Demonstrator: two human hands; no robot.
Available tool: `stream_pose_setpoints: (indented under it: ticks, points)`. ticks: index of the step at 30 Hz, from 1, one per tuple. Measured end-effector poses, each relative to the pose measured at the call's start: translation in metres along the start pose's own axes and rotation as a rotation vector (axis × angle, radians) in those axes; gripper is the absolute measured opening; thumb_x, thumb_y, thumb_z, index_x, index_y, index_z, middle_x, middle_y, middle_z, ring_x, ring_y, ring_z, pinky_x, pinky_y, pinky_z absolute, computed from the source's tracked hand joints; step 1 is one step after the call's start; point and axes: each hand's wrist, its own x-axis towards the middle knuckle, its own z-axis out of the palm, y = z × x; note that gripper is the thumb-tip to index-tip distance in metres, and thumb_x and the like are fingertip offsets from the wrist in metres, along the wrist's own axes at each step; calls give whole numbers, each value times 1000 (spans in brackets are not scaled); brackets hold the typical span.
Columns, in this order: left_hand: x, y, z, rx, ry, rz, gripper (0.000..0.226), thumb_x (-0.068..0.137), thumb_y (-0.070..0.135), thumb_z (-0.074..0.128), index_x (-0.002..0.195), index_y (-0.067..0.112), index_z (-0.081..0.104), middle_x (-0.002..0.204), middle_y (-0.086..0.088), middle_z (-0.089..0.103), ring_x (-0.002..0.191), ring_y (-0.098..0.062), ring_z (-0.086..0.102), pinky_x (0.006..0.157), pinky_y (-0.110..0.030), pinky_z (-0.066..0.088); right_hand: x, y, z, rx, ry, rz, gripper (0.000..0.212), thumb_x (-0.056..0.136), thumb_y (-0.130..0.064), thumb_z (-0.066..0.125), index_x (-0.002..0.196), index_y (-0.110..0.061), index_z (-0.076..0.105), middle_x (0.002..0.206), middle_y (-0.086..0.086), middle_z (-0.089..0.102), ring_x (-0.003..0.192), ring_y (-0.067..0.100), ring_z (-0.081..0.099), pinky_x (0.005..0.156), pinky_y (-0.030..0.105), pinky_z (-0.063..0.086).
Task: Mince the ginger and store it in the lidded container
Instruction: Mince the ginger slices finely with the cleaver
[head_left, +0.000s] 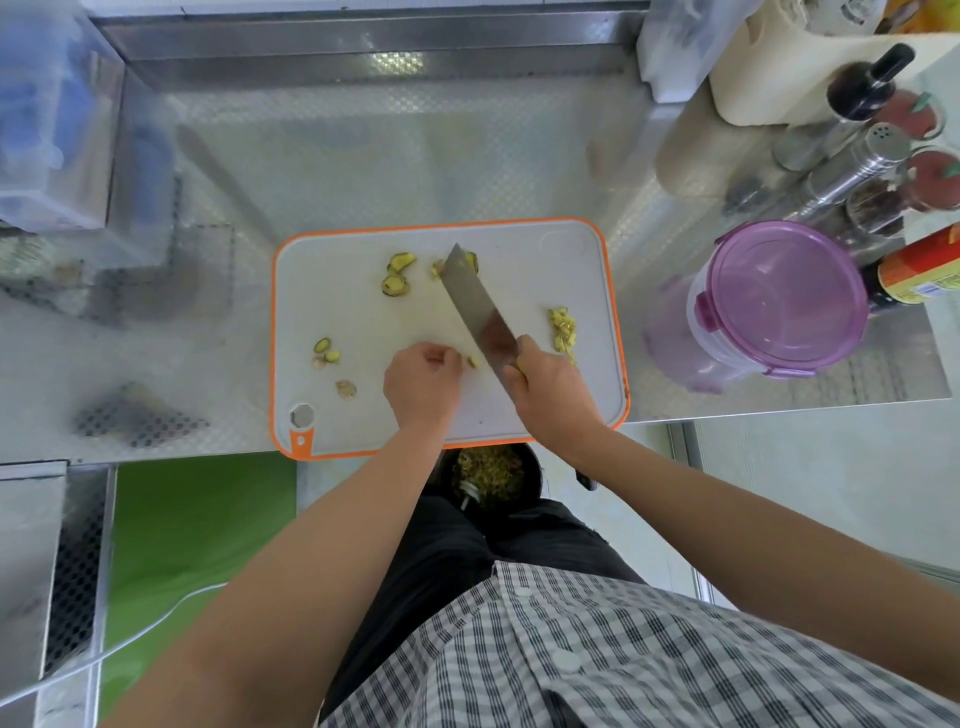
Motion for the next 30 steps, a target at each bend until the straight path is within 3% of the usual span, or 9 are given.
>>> stream_pose_setpoints:
  ticks: [3,6,14,19,23,27,30]
  points:
    - [-1,4,-9,46,124,16,16,89,18,52,85,13,67,71,6,65,79,-17,60,74,-28,43,-10,-1,8,-33,-95,-41,16,98,-18,41,105,-4,43,70,6,45,64,27,43,57,33,32]
    - [-1,3,-10,107,170,42,18,92,18,51,94,9,66,83,3,63,79,-14,52,72,-24,34,-18,7,13,-41,-150,-34,9,98,-18,41,94,-10,37,72,8,46,65,28,44,58,34,35]
    - [-10,15,13,201,86,145,14,92,20,52,92,12,64,82,5,57,75,-13,49,66,-24,31,-16,56,-16,44,109,221,12,94,-13,42,87,-7,36,59,5,38,62,32,42,56,35,32]
    - [-5,25,20,226,85,236,12,91,19,52,91,15,63,84,5,60,75,-13,50,66,-24,33,-5,49,-21,93,132,233,12,95,-15,42,88,-7,38,61,5,40,63,32,43,55,36,32]
    - [16,34,18,327,125,378,17,86,17,56,102,17,64,100,-5,59,93,-21,54,73,-28,38,6,42,-22,190,125,259,11,93,-23,41,90,-13,38,70,14,51,60,37,56,54,50,52]
    - [52,53,15,574,147,592,31,86,13,55,116,13,61,110,-16,54,107,-35,45,90,-38,37,16,41,-26,206,119,275,13,92,-23,41,90,-9,40,67,15,50,57,39,56,50,54,51]
    - [76,65,17,714,118,699,34,89,11,54,121,13,60,114,-16,55,108,-37,44,92,-41,35,23,38,-28,240,99,282,10,92,-21,41,100,-15,44,67,16,51,55,37,55,49,53,51]
